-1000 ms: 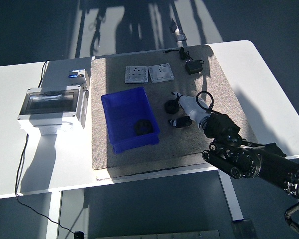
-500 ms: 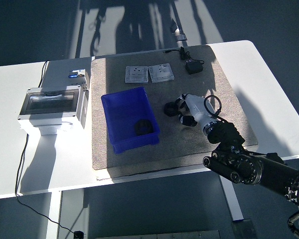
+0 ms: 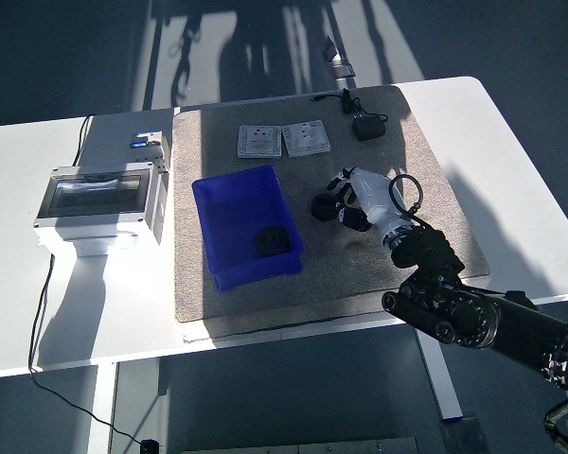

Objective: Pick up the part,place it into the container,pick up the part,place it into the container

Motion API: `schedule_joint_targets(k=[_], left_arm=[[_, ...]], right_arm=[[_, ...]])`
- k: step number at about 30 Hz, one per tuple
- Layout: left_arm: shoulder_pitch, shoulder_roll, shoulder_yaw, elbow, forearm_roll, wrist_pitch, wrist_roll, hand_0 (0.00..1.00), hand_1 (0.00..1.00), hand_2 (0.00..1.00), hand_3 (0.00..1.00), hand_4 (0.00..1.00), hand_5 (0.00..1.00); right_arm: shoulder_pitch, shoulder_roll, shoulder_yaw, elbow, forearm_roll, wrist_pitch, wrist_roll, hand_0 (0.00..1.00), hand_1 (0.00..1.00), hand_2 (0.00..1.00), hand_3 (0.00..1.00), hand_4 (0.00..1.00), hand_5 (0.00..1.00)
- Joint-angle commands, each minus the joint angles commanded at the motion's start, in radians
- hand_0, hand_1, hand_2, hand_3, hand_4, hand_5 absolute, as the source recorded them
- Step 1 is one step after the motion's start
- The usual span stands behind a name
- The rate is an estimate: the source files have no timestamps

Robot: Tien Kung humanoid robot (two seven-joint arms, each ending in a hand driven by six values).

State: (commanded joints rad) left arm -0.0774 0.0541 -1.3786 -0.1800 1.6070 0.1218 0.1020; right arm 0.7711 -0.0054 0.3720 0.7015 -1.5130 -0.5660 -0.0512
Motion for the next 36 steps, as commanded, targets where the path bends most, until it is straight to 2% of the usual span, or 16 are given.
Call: schedule_joint_targets(k=[5,6,11,12,22,27,36], left_arm=[[0.004,0.003,-0.027,0.0,0.032,-0.02,-0.002,0.653,0.661,0.625,0.405,0.767,0.945],[0.004,0.004,-0.029,0.0,0.034,-0.022,-0.002,0.655,0.663,0.627,0.411,0.771,0.943],[0.007,0.003,-0.029,0.0,0.027,-0.021,-0.007,0.655,0.663,0.627,0.411,0.771,0.943],[0.008,0.002,-0.027,0.0,0.022,-0.02,-0.008,0.654,0.662,0.628,0.415,0.772,0.943],[0.011,0.001,-0.025,0.0,0.013,-0.017,-0.01,0.655,0.663,0.625,0.415,0.773,0.945],[0.01,0.0,-0.022,0.0,0.01,-0.016,-0.011,0.655,0.662,0.625,0.415,0.774,0.948],[0.007,0.002,-0.019,0.0,0.009,-0.014,-0.013,0.656,0.664,0.627,0.416,0.776,0.949]], right_arm=[[0.016,0.001,-0.002,-0.001,-0.044,0.043,-0.024,0.667,0.501,0.587,0.614,0.5,0.051],[0.02,0.002,-0.005,-0.003,-0.05,0.052,-0.03,0.687,0.62,0.68,0.67,0.546,0.062],[0.039,0.005,-0.009,-0.011,-0.083,0.103,-0.054,0.687,0.62,0.68,0.67,0.546,0.062],[0.045,0.005,-0.013,-0.013,-0.09,0.114,-0.057,0.715,0.696,0.764,0.707,0.581,0.065],[0.078,0.005,-0.038,-0.002,-0.119,0.187,-0.075,0.721,0.699,0.773,0.705,0.583,0.05],[0.08,0.005,-0.052,-0.02,-0.112,0.217,-0.074,0.741,0.702,0.775,0.715,0.593,0.059],[0.081,0.005,-0.05,-0.028,-0.105,0.227,-0.067,0.763,0.714,0.789,0.726,0.615,0.087]])
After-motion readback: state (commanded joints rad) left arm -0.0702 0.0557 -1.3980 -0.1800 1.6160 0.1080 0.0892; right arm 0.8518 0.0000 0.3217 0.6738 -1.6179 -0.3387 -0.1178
